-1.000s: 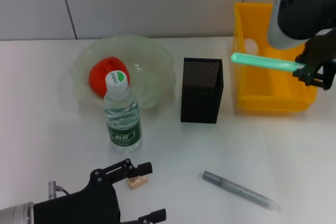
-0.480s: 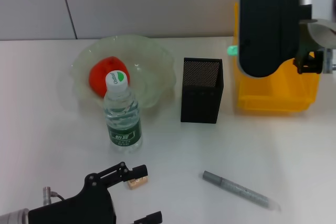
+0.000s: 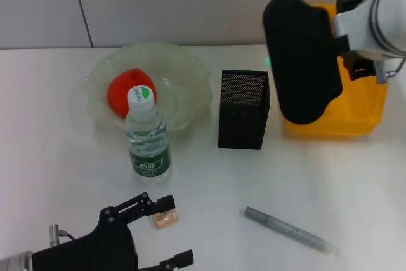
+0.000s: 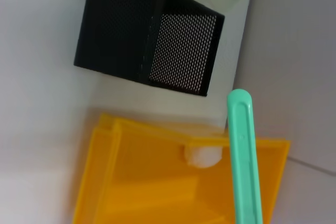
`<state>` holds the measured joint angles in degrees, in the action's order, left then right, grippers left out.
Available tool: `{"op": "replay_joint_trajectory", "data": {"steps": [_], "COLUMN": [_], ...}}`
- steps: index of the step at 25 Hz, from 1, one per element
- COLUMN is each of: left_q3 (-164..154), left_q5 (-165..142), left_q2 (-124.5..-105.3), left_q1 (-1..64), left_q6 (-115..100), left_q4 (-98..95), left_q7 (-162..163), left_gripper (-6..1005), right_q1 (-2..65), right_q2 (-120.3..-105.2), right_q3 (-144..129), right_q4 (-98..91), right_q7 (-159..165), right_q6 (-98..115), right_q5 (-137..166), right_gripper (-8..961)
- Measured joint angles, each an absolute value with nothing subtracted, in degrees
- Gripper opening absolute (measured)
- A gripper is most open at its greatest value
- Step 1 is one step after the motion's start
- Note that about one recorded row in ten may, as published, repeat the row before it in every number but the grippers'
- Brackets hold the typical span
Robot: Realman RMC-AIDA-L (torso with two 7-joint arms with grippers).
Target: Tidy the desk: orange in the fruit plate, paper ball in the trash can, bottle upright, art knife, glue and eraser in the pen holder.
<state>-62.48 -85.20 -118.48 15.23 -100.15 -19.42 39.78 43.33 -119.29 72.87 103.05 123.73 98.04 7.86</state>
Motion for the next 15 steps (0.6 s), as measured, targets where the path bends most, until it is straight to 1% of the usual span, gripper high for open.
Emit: {"op": "replay_joint_trajectory", "data": {"steps": [15], "left_q3": [-61.7], "left_q5": [-84.5], "left_q2": [-118.57], "left_q1": [15.2], "left_q6": [-100.3], "left_q4": [-18.7], "left_q7": [39.8], "left_gripper": [802], "right_q1": [42.7], "right_q2": [-119.36], "right_q3": [70.7], "right_q4": [96.2], "right_q7": [111.4], "right_q6": [89.0], "right_q5": [7.9], "right_gripper": [170]}}
